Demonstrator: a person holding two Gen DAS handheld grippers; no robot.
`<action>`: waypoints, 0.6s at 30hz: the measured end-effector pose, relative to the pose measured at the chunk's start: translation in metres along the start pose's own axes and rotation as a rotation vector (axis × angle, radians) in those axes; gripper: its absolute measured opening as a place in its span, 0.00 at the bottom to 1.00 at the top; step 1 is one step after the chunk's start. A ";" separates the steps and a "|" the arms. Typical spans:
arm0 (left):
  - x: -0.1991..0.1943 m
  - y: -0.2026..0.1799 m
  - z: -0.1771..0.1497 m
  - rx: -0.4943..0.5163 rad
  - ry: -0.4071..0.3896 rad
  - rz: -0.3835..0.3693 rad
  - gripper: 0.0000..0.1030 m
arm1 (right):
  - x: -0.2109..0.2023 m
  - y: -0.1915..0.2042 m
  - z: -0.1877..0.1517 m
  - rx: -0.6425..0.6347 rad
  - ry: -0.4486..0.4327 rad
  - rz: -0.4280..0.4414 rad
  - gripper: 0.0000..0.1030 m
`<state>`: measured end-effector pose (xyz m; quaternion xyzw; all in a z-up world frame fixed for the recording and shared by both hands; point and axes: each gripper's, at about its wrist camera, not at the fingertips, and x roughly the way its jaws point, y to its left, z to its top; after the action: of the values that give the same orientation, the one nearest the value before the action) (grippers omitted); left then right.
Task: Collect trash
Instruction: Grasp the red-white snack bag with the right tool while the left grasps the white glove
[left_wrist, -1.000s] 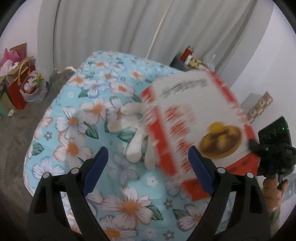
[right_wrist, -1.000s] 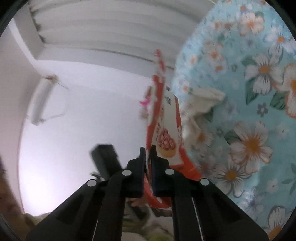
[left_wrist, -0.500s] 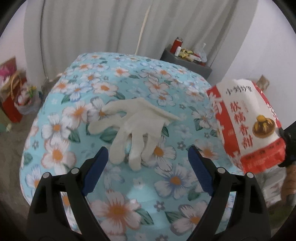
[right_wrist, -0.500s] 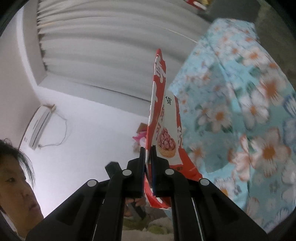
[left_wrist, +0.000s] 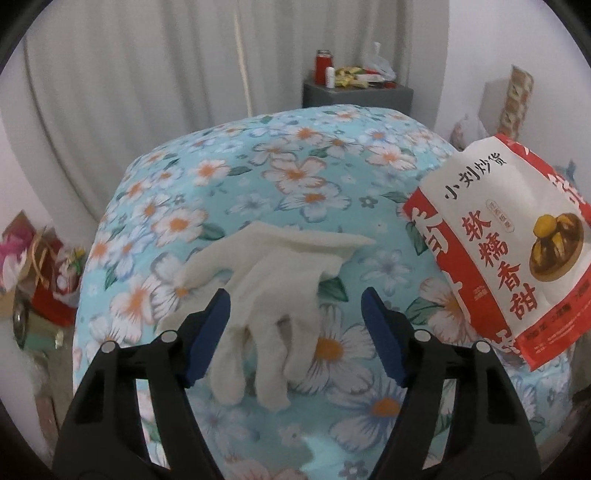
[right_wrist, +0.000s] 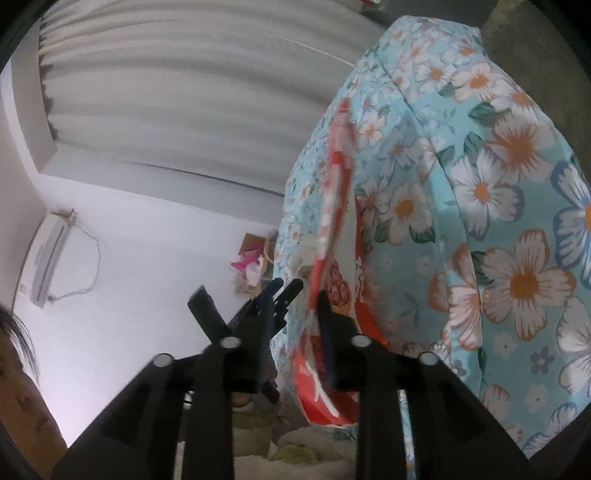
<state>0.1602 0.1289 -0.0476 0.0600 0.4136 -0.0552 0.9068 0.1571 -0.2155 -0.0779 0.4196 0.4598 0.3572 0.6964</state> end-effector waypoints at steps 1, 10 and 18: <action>0.005 -0.002 0.001 0.019 0.004 0.011 0.59 | 0.002 0.001 0.000 -0.006 0.002 0.000 0.27; 0.036 -0.016 0.001 0.159 0.055 0.146 0.35 | 0.011 -0.003 0.004 -0.001 -0.005 -0.085 0.27; 0.035 -0.015 0.002 0.161 0.047 0.169 0.16 | 0.014 -0.007 0.009 0.001 -0.014 -0.096 0.19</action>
<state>0.1823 0.1119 -0.0743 0.1684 0.4223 -0.0100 0.8906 0.1709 -0.2077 -0.0869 0.4000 0.4747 0.3203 0.7156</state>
